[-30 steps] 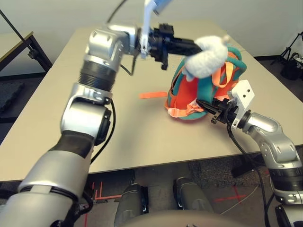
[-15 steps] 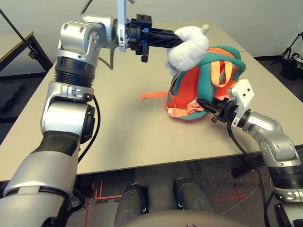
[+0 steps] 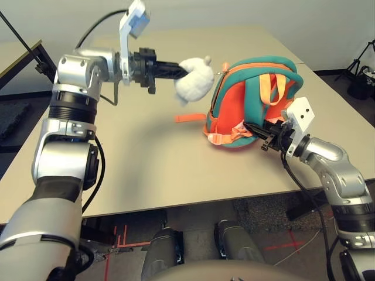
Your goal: Put the pencil case into the backpack and zip it.
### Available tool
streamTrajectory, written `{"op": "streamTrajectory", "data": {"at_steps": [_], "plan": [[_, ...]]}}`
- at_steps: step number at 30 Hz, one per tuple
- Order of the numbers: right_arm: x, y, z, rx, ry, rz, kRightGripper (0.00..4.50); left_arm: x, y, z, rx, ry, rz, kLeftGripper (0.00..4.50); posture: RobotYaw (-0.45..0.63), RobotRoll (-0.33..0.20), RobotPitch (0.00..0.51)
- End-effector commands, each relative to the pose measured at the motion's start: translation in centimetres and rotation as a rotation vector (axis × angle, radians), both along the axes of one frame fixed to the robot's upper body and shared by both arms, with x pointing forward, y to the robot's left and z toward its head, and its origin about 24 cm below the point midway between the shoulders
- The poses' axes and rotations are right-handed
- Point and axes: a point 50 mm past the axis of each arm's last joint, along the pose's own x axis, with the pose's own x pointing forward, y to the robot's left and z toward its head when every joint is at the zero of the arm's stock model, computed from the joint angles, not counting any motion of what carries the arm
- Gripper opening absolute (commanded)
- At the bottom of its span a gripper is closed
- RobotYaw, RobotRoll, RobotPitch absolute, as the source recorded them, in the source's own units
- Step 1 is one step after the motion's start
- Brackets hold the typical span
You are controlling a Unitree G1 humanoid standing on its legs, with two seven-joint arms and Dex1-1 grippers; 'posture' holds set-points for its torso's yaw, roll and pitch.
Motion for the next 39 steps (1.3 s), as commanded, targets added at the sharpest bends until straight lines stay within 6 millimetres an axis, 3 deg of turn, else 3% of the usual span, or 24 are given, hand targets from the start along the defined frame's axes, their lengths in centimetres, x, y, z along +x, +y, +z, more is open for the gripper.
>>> {"op": "streamTrajectory", "data": {"at_steps": [1, 10, 25, 33, 39], "plan": [[-0.1, 0.3, -0.1, -0.013, 0.015, 0.026, 0.44, -0.4, 0.1, -1.6, 0.022, 0.045, 0.02, 0.0, -0.24, 0.0, 0.0], [-0.1, 0.2, 0.0, -0.015, 0.014, 0.028, 0.43, -1.1, -0.8, -5.8, 0.009, 0.18, 0.039, 0.0, -0.24, 0.0, 0.0], [-0.1, 0.3, 0.1, -0.016, 0.012, 0.031, 0.43, -1.2, 0.1, -9.6, 0.026, 0.297, 0.126, 0.0, -0.24, 0.0, 0.0], [-0.4, 0.1, 0.3, -0.028, 0.016, 0.049, 0.43, -1.6, 0.4, -8.2, -0.056, 0.291, 0.108, 0.0, -0.24, 0.0, 0.0], [-0.6, -0.3, 0.8, -0.043, 0.024, 0.068, 0.43, -3.0, 1.7, -5.0, -0.138, 0.272, 0.079, 1.97, -0.23, 0.0, 0.0]]}}
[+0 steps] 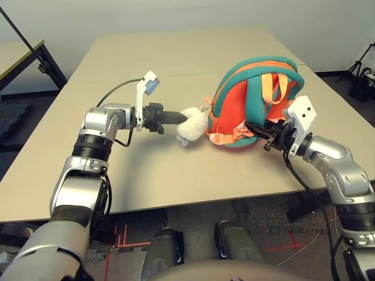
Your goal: Put the pencil case into the backpack and zip it.
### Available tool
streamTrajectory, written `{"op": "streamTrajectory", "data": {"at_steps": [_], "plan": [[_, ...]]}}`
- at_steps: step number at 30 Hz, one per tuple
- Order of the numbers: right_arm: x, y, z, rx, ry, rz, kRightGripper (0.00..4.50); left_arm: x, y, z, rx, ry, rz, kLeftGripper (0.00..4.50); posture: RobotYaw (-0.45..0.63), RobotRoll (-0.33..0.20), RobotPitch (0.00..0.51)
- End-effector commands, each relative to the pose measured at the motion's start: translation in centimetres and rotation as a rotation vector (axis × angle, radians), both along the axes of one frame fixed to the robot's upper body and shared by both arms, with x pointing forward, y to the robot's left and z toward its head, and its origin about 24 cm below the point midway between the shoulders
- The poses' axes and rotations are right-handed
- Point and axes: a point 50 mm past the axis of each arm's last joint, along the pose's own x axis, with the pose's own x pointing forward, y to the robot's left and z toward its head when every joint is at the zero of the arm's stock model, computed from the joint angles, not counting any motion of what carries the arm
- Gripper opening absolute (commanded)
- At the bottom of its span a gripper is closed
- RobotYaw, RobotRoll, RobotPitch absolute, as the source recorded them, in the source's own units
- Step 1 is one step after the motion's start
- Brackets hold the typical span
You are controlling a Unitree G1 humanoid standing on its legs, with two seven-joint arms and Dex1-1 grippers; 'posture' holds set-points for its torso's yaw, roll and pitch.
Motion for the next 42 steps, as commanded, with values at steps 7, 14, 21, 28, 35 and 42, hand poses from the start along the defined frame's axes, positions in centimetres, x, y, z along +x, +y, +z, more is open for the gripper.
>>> {"op": "streamTrajectory", "data": {"at_steps": [7, 14, 21, 28, 35, 42], "plan": [[-0.7, 0.1, 0.7, -0.017, 0.04, 0.102, 1.45, -2.3, 3.1, 3.8, -0.118, -0.062, 0.057, 4.5, -0.21, 0.0, 0.0], [-1.4, -1.1, 2.4, -0.062, 0.063, 0.17, 4.14, -3.9, 5.5, 4.4, -0.113, -0.081, 0.14, 4.5, -0.19, 0.0, 0.0], [-1.9, -4.6, 4.9, -0.151, 0.083, 0.146, 4.48, -5.8, 8.2, 4.4, -0.095, -0.093, 0.268, 4.5, -0.17, 0.0, 0.0], [-1.9, -7.7, 5.3, -0.193, 0.108, 0.051, 4.48, -7.3, 10.3, 4.2, -0.108, -0.1, 0.394, 4.5, -0.16, 0.0, 0.0], [0.1, -11.8, 4.5, -0.129, 0.06, -0.218, 4.48, -7.4, 11.7, 2.0, -0.077, -0.114, 0.614, 4.5, -0.14, 0.0, 0.0], [2.7, -13.5, 1.6, 0.022, 0.03, -0.496, 4.48, -4.7, 12.8, -0.3, -0.031, -0.245, 0.933, 4.5, -0.1, 0.0, 0.0]]}}
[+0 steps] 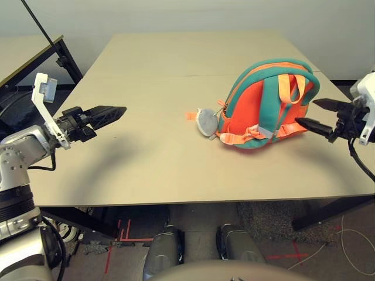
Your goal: Put the pencil case into the backpack and zip it.
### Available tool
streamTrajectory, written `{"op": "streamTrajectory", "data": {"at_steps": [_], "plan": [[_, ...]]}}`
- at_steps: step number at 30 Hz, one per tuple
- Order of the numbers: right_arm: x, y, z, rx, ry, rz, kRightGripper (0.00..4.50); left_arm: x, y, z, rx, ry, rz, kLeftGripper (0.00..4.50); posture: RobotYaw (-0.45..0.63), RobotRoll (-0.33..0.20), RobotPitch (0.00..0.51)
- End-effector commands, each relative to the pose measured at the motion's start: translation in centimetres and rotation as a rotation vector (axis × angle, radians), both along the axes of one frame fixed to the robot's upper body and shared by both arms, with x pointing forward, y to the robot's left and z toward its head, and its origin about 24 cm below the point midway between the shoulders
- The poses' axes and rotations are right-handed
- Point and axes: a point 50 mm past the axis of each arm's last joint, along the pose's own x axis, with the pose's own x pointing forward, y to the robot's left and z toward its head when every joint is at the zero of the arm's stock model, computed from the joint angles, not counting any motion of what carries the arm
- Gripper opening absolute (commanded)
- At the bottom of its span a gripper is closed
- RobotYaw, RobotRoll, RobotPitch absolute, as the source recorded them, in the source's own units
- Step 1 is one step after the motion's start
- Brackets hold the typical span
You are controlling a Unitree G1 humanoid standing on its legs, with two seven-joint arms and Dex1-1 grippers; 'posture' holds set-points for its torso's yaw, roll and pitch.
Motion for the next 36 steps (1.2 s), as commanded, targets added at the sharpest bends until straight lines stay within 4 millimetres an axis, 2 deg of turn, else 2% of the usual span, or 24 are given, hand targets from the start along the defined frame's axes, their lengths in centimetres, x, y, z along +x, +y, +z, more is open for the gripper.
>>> {"op": "streamTrajectory", "data": {"at_steps": [1, 5, 11, 17, 24, 33, 36], "plan": [[1.1, -1.1, -1.3, 0.067, -0.052, -0.178, 4.48, 1.7, 0.3, -1.4, 0.041, -0.047, 0.179, 4.5, -0.1, 0.0, 0.0], [2.1, -2.4, -2.2, 0.132, -0.128, -0.432, 4.48, 3.5, 0.2, -3.4, 0.14, -0.081, 0.343, 4.5, -0.12, 0.0, 0.0], [2.7, -3.6, -3.8, 0.172, -0.16, -0.656, 4.48, 4.8, 0.9, -5.8, 0.186, -0.066, 0.539, 4.5, -0.12, 0.0, 0.001], [2.3, -4.0, -5.6, 0.171, -0.124, -0.731, 4.48, 5.2, 0.0, -7.2, 0.179, -0.055, 0.529, 4.5, -0.12, 0.0, 0.009], [2.1, -5.0, -6.1, 0.173, -0.108, -0.835, 4.48, 5.0, -0.3, -8.7, 0.2, -0.023, 0.53, 4.5, -0.13, 0.0, 0.012], [1.7, -6.0, -5.8, 0.128, -0.099, -0.851, 4.48, 5.0, -1.5, -8.1, 0.228, -0.092, 0.514, 4.5, -0.15, 0.0, 0.066], [1.4, -6.2, -5.9, 0.133, -0.105, -0.861, 4.48, 4.9, -1.2, -8.0, 0.228, -0.106, 0.543, 4.5, -0.16, 0.0, 0.065]]}}
